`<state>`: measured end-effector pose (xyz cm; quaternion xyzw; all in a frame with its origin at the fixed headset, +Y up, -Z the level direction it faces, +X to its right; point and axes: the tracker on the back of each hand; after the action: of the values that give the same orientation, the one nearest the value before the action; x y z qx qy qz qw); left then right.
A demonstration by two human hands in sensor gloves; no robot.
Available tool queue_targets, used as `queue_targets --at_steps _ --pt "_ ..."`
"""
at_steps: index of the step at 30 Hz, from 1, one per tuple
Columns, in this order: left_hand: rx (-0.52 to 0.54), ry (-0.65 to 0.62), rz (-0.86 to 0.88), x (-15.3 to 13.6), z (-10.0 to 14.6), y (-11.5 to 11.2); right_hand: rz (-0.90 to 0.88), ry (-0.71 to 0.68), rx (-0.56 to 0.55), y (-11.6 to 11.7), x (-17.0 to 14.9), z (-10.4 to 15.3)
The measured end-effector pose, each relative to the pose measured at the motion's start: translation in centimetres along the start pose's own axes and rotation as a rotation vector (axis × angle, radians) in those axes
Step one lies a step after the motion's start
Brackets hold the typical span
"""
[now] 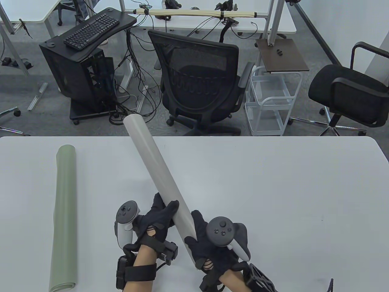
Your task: Unroll desk mats and stack together
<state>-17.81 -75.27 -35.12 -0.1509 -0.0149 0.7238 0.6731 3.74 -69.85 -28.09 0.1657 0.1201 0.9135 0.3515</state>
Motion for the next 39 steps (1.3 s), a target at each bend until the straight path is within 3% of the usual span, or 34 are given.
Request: queue_targets --at_steps 4,7,12,14,19,23,29,35,39 --pt "-0.055 -0.023 0.175 -0.8 0.0 0.3 0.238 -0.021 0.052 1.4 2.7 1.0" --pt "-0.105 -0.063 0.291 -1.2 -0.2 0.1 0.292 -0.038 0.065 2.1 3.3 1.4" --pt "-0.142 -0.089 0.332 -1.4 -0.7 0.1 0.082 -0.043 0.344 1.5 1.7 1.0" --pt "-0.162 -0.088 0.325 -1.4 -0.8 -0.2 -0.034 -0.046 0.399 0.5 0.9 0.7" --pt "-0.266 -0.092 0.386 -1.2 -1.1 -2.0 -0.394 0.004 0.332 -2.0 -2.7 -0.8" --pt "-0.261 -0.062 0.269 -1.0 -1.3 -3.3 -0.738 0.059 0.354 -3.1 -6.0 -1.8" --pt "-0.235 -0.025 0.145 -0.9 -2.0 -4.8 -0.919 0.044 0.254 -5.5 -8.4 -1.4" --pt "-0.279 0.028 0.144 -1.6 -3.0 -8.1 -1.095 -0.007 0.183 -6.6 -10.3 -1.8" --pt "-0.286 0.032 0.117 -1.9 -3.8 -10.0 -1.029 0.045 0.096 -7.7 -11.3 -1.4"
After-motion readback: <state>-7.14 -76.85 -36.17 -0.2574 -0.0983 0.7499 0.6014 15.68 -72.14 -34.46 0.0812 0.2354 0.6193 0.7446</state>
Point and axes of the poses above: the tracker on the back of each hand, its own x axis roughly to the thumb side, its own z axis roughly from the fingertips to the wrist, y = z × x, and after that the axes turned 2 degrees about x, right-handed
